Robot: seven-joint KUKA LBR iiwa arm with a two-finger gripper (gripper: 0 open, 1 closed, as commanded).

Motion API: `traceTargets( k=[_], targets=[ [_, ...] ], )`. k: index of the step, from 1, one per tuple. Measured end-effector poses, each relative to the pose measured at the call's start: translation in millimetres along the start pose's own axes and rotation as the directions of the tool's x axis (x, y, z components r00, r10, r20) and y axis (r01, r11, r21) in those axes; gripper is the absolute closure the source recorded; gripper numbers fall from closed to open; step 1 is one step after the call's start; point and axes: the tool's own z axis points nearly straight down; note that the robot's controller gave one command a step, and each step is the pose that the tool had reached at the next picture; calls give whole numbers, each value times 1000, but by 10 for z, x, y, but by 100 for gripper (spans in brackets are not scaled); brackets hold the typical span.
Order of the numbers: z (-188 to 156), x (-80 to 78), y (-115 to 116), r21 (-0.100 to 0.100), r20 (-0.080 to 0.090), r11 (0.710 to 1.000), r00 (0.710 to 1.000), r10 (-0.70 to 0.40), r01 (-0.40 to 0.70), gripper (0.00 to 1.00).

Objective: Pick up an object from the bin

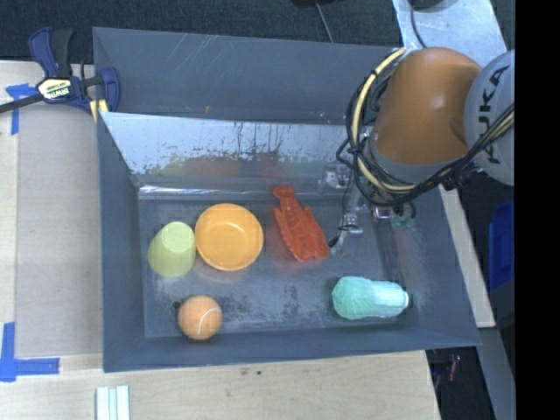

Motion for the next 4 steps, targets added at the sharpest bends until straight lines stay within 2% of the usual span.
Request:
traceTargets(
  k=[1,2,3,4],
  targets=[
    [0,0,0,0,0,1000,1000,0,0,0],
    [844,-54,-101,0,-3,992,992,-129,129,0],
    [1003,-109,-88,3,15,989,989,-150,150,100],
    [1002,-110,-88,3,15,989,989,-150,150,100]
  ],
)
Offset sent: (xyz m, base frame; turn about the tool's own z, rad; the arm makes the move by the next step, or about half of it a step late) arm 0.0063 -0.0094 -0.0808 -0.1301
